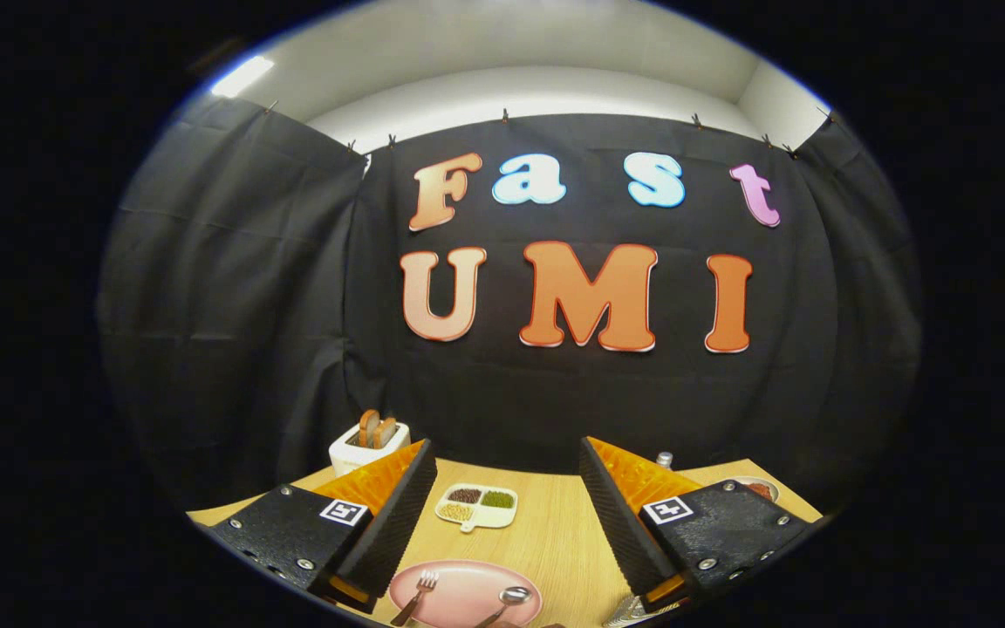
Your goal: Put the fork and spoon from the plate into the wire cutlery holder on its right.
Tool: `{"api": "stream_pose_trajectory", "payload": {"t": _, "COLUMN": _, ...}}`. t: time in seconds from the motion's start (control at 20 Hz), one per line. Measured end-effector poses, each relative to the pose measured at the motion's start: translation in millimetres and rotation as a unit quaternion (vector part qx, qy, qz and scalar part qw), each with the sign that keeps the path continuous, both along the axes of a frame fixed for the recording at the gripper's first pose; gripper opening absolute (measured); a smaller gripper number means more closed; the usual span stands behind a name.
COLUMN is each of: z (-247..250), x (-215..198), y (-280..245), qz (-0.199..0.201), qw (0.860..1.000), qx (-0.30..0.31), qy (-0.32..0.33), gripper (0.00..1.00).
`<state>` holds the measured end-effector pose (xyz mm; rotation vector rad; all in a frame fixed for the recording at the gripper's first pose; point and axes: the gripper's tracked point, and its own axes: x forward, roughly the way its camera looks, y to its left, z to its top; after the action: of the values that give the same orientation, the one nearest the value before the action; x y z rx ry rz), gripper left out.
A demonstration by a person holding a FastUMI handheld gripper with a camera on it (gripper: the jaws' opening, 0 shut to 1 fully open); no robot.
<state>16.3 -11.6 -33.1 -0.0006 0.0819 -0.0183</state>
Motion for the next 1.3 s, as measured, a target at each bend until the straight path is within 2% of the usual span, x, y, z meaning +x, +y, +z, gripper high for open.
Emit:
{"api": "stream_pose_trajectory", "payload": {"t": 0.25, "z": -75, "x": -5, "y": 3, "qz": -0.002, "qw": 0.991, "qx": -0.001, "qy": 0.131, "gripper": 0.99}}
{"api": "stream_pose_trajectory", "payload": {"t": 0.5, "z": -138, "x": -14, "y": 8, "qz": 0.005, "qw": 0.966, "qx": 0.017, "qy": 0.256, "gripper": 0.98}}
{"api": "stream_pose_trajectory", "payload": {"t": 0.75, "z": -192, "x": -34, "y": 21, "qz": 0.023, "qw": 0.932, "qx": 0.008, "qy": 0.362, "gripper": 0.97}}
{"api": "stream_pose_trajectory", "payload": {"t": 0.85, "z": -209, "x": -43, "y": 30, "qz": 0.035, "qw": 0.914, "qx": 0.009, "qy": 0.404, "gripper": 0.93}}
{"api": "stream_pose_trajectory", "payload": {"t": 1.2, "z": -265, "x": -65, "y": 25, "qz": 0.013, "qw": 0.864, "qx": -0.007, "qy": 0.503, "gripper": 0.76}}
{"api": "stream_pose_trajectory", "payload": {"t": 1.3, "z": -278, "x": -64, "y": 26, "qz": 0.013, "qw": 0.856, "qx": -0.004, "qy": 0.517, "gripper": 0.70}}
